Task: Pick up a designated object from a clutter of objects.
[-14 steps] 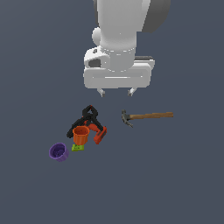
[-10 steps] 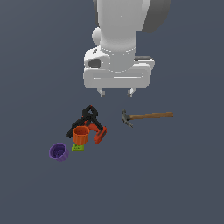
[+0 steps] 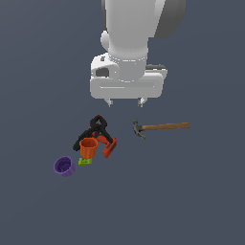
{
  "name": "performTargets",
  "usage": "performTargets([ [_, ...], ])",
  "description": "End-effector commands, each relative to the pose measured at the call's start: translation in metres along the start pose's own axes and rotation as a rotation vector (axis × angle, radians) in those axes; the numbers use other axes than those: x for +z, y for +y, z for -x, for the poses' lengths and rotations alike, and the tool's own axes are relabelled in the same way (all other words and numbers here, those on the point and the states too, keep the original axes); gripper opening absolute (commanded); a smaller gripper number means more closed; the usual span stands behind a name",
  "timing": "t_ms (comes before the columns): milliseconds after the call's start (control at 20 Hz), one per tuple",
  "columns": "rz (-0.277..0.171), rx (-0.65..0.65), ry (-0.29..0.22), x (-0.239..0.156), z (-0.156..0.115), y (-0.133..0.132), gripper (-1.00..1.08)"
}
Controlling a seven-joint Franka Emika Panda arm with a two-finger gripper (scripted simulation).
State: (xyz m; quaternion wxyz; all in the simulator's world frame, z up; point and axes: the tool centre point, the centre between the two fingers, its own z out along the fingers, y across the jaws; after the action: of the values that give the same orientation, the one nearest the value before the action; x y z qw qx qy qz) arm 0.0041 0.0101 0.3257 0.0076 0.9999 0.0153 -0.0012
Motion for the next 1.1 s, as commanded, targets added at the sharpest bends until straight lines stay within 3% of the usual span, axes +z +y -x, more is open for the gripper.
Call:
performTargets([
  [0, 0.002, -0.013, -0.001, 0.003, 0.0, -0.002, 1.0],
  [500, 0.022, -0.203, -0.002, 0.041, -0.002, -0.031, 1.0],
  [1050, 0.044, -0.635, -0.007, 0.123, 0.013, -0.097, 1.0],
])
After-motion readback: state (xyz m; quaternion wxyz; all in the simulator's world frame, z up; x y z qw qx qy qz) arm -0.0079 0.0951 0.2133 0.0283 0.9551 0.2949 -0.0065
